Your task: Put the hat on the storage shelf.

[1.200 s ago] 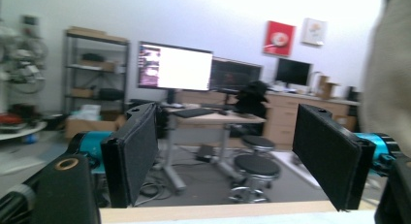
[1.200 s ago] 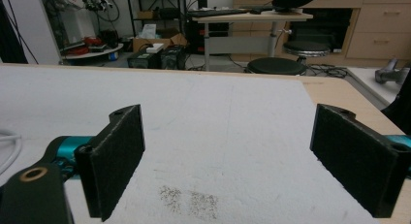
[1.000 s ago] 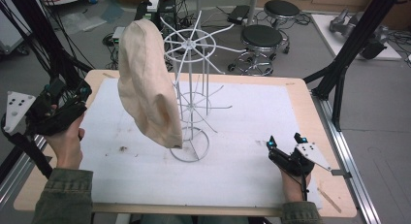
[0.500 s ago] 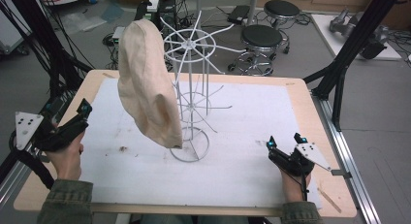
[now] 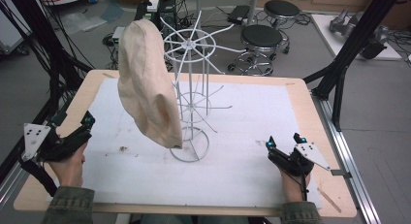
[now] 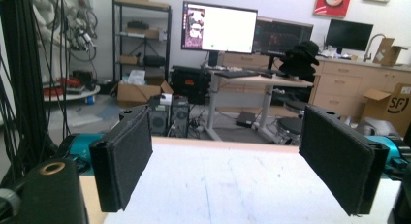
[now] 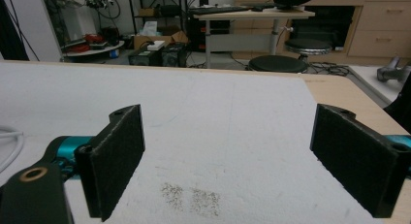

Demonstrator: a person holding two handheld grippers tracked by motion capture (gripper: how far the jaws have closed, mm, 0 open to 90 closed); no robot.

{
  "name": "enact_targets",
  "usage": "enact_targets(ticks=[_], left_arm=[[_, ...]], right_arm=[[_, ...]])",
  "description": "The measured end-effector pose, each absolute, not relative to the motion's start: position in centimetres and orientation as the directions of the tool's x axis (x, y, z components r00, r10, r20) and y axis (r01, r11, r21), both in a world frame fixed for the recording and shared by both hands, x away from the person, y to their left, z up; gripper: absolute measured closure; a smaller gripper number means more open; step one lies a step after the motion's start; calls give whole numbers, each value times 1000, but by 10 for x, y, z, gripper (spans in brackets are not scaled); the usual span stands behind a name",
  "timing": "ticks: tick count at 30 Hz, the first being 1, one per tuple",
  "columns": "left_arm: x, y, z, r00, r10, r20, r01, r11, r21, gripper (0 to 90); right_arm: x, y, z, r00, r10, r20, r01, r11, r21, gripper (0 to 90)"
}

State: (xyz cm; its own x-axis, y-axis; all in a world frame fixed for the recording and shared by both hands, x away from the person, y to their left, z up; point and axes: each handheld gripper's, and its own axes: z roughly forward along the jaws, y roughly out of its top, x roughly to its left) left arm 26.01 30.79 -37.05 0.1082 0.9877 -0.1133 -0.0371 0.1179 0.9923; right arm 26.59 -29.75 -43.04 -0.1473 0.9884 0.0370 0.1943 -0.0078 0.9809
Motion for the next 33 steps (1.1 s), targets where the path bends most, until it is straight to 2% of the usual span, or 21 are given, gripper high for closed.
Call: enact_targets(ticks=[10, 33], left_arm=[[257, 310, -389, 77, 993, -84, 33, 81, 996, 179], [243, 323, -428, 21, 992, -122, 89, 120, 989, 184]], right_arm=[[267, -298, -431, -149, 988, 32, 194, -3, 981, 114], [267, -298, -431, -151, 988, 29, 195, 1, 981, 114]])
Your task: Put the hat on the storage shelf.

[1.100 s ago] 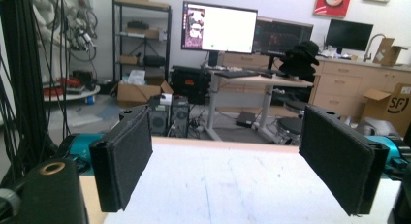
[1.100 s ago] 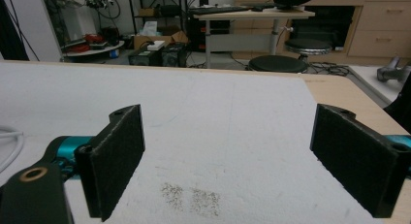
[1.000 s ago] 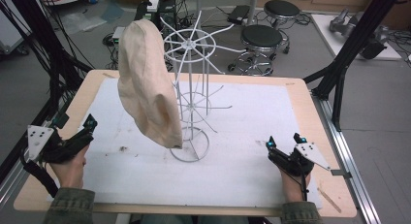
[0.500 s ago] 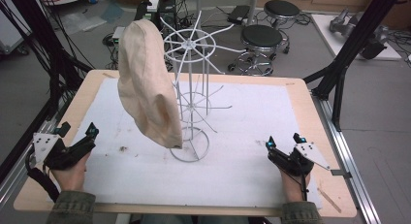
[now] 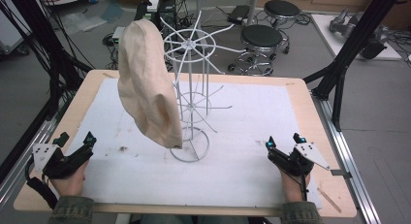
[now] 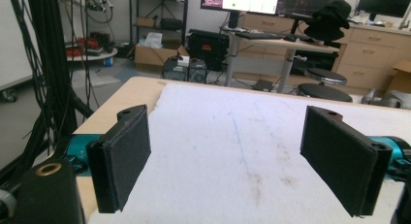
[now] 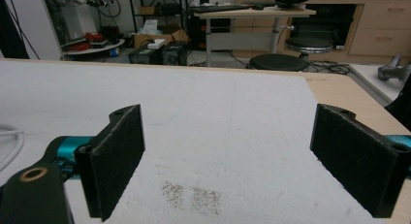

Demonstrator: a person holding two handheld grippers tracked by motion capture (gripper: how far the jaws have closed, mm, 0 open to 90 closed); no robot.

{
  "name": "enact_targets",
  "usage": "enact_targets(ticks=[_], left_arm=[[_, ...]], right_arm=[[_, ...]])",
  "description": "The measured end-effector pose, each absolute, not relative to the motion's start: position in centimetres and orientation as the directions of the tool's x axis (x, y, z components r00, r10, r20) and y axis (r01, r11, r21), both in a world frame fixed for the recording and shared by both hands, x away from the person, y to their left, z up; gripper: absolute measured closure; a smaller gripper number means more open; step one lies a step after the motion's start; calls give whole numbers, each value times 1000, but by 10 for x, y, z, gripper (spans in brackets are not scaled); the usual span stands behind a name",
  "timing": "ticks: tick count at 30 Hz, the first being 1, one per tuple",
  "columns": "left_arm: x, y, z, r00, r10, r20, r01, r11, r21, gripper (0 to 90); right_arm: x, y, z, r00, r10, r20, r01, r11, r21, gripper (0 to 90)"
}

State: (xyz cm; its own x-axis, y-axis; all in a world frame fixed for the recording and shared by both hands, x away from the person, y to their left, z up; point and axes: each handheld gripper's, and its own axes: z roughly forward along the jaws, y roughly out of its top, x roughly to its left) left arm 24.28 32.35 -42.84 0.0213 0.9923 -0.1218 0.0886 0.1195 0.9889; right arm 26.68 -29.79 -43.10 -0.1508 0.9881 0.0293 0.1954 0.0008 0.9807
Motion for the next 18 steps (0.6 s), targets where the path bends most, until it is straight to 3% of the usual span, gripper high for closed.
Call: enact_targets(ticks=[12, 18], left_arm=[[237, 317, -436, 35, 998, -61, 111, 56, 992, 184], [233, 319, -438, 36, 997, -73, 110, 69, 992, 184]], right_arm=[[266, -298, -431, -157, 987, 30, 195, 2, 981, 114], [265, -297, -430, -160, 987, 33, 191, -2, 982, 114]])
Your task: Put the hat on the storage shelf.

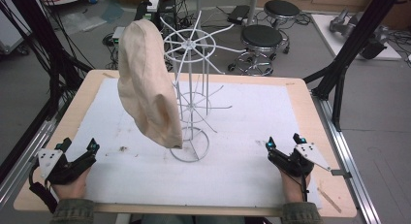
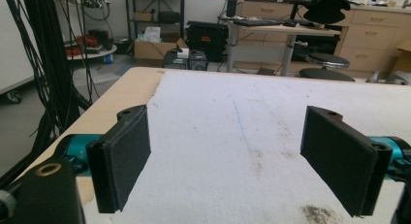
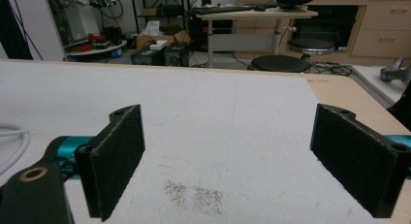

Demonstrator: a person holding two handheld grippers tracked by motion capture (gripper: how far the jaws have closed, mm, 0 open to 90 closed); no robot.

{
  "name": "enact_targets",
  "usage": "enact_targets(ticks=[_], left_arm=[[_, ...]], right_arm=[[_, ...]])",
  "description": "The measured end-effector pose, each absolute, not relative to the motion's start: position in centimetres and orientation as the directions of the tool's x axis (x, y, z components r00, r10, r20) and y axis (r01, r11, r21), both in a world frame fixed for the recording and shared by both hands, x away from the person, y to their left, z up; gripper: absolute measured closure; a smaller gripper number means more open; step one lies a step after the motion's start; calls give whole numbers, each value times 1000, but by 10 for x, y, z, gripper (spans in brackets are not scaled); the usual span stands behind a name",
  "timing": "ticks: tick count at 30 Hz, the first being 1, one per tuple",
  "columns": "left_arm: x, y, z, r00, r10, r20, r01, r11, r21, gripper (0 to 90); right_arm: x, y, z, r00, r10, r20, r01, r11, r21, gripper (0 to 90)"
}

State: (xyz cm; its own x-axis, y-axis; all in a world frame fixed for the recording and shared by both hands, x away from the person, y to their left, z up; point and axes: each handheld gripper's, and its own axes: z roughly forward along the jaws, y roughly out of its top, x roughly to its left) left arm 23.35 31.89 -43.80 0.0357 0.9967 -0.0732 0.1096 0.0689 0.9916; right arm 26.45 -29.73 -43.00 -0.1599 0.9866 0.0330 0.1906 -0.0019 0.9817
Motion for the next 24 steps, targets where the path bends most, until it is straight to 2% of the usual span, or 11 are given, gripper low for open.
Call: enact_targets(ticks=[24], left_arm=[[235, 322, -441, 46, 994, -98, 118, 92, 989, 193]], right_arm=[[266, -297, -431, -167, 985, 32, 198, 2, 980, 114]])
